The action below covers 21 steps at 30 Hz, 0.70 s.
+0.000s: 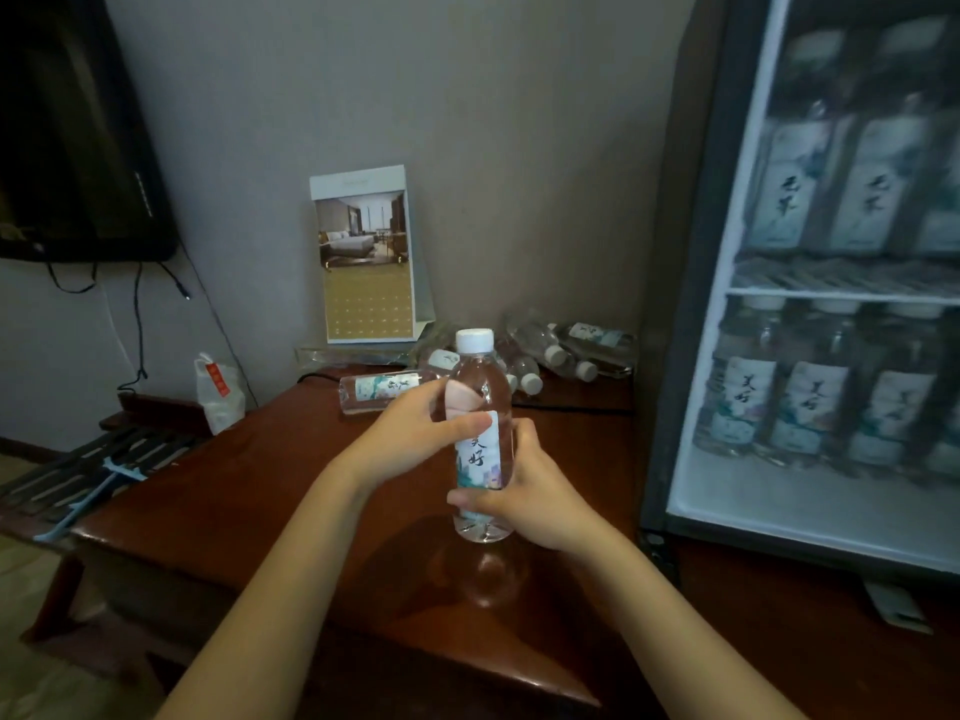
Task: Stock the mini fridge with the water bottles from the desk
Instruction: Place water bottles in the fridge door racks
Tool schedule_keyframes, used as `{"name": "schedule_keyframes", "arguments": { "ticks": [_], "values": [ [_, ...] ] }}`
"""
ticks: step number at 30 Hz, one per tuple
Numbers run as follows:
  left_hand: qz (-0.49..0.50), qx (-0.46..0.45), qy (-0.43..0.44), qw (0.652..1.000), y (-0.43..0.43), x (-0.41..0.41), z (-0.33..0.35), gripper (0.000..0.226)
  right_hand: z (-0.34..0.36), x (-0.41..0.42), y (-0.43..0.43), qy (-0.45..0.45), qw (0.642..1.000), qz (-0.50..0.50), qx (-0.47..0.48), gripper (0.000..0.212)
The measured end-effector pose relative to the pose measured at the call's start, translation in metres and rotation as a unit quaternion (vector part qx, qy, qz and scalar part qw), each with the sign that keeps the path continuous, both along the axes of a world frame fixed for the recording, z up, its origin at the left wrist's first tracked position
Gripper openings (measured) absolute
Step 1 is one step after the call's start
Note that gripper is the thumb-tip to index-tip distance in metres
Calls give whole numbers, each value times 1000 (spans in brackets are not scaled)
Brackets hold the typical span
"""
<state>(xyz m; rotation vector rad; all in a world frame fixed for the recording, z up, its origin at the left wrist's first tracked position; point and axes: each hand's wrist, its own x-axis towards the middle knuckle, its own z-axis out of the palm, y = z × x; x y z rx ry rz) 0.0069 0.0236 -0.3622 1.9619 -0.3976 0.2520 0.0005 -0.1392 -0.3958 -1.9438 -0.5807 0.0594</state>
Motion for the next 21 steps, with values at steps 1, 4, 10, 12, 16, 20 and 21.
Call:
{"name": "schedule_keyframes", "arguments": {
  "ticks": [1,4,10,12,16,20,21],
  "values": [
    [-8,-1,-8,1000,-12,-2,4,39,5,-8,-12,-7,1000,-12,7,70],
    [-46,-9,-33,998,-51,-11,18,51,18,-32,-48,-36,998,-47,19,63],
    [-149,-33,-84,985,-145,-40,44,51,40,-85,-131,-122,986,-111,36,51],
    [-199,-38,-95,975,-178,-56,53,51,47,-107,-162,-146,979,-139,40,46],
    [-319,-50,-109,940,-250,-86,70,46,57,-151,-225,-196,951,-235,48,54],
    [-410,-72,-126,900,-318,-112,82,59,68,-196,-280,-230,912,-336,43,60],
    [-431,-71,-132,890,-333,-118,83,67,71,-207,-292,-238,903,-357,36,61]
  ]
}}
